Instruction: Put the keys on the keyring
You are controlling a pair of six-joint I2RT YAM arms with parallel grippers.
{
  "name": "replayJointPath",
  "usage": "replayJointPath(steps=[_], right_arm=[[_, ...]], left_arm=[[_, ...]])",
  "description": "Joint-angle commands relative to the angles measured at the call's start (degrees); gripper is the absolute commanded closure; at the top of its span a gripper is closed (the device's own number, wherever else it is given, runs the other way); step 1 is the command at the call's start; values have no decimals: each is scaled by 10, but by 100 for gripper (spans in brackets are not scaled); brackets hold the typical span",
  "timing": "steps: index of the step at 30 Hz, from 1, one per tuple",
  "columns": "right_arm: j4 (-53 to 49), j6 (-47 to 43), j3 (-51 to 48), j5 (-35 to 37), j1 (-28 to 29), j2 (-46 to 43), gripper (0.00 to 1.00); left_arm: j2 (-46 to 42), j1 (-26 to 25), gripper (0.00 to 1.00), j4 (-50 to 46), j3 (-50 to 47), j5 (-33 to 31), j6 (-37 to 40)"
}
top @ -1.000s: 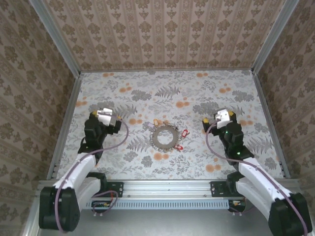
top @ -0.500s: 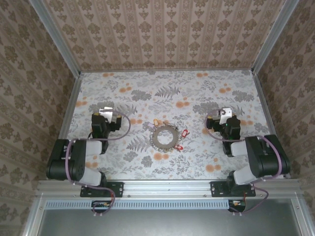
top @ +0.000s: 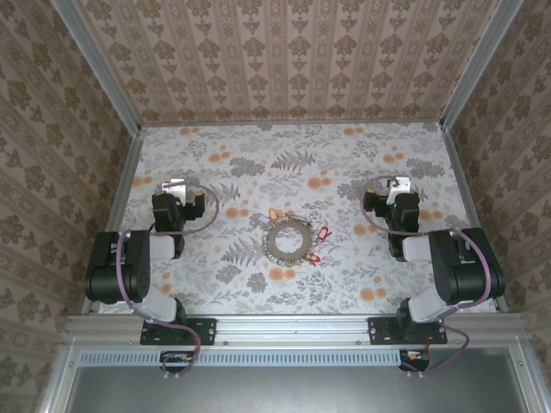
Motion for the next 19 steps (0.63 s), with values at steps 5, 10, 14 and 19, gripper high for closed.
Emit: replayJointPath(steps=[5,10,14,19], right_arm=[[-15,5,14,26,9,-3,0],[-33,-3,27,15,12,3,0],[-32,-2,26,9,9,2,0],[-21,-3,19,7,10,-3,0]], left_arm=[[-4,1,0,0,3,9,-12],[-5,2,0,0,2,9,-12],[-4,2,0,1,2,9,-11],[-5,2,0,1,2,9,-12]])
